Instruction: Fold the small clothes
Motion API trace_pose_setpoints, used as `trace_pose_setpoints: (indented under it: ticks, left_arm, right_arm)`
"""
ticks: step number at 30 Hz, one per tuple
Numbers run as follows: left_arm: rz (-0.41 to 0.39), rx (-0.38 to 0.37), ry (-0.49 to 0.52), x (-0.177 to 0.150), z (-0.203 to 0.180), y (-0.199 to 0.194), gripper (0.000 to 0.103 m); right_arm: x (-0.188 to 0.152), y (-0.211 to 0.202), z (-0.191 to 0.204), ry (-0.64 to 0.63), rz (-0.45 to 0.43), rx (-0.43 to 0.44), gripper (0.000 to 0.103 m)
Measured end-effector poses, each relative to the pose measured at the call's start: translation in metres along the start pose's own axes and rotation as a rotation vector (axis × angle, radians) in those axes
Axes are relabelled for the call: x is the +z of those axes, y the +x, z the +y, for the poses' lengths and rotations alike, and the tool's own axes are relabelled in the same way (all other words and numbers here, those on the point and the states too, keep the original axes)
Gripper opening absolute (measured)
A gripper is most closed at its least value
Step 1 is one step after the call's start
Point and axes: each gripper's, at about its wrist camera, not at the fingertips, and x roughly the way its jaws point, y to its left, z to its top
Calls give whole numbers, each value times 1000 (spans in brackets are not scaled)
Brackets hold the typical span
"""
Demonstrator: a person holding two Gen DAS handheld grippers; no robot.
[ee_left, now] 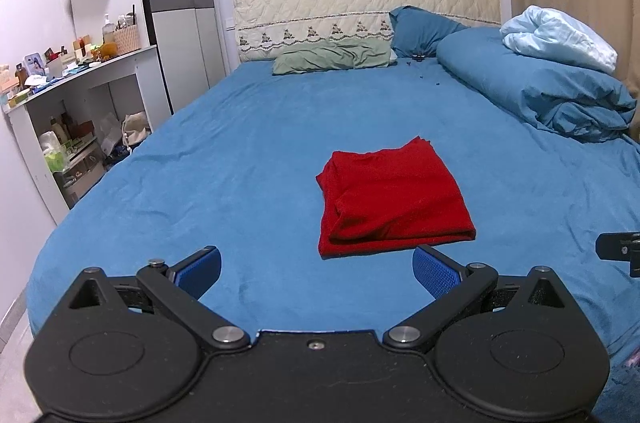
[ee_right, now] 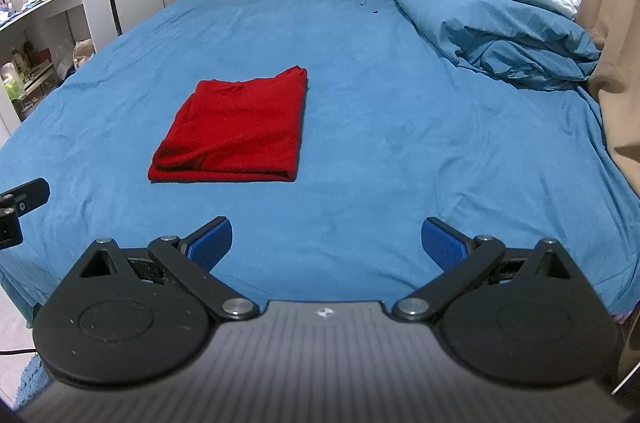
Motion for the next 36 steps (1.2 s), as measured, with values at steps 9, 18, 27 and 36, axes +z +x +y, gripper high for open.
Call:
trace_pose_setpoints:
  ticks: [9, 18, 27, 36]
  left_arm:
    - [-3, -4, -6, 0, 2, -3, 103]
    - [-5, -7, -9, 0, 3, -3, 103]
    - [-8, -8, -24, 0, 6, -5, 103]
    - [-6, -7, -29, -2, 6, -4, 103]
  right_arm:
    - [0, -2, 3, 0, -7, -2, 103]
    - [0, -2, 2, -1, -7, -2, 103]
    - [1, -4, 6, -5, -19, -1, 103]
    - [0, -5, 7, -6, -21, 0, 103]
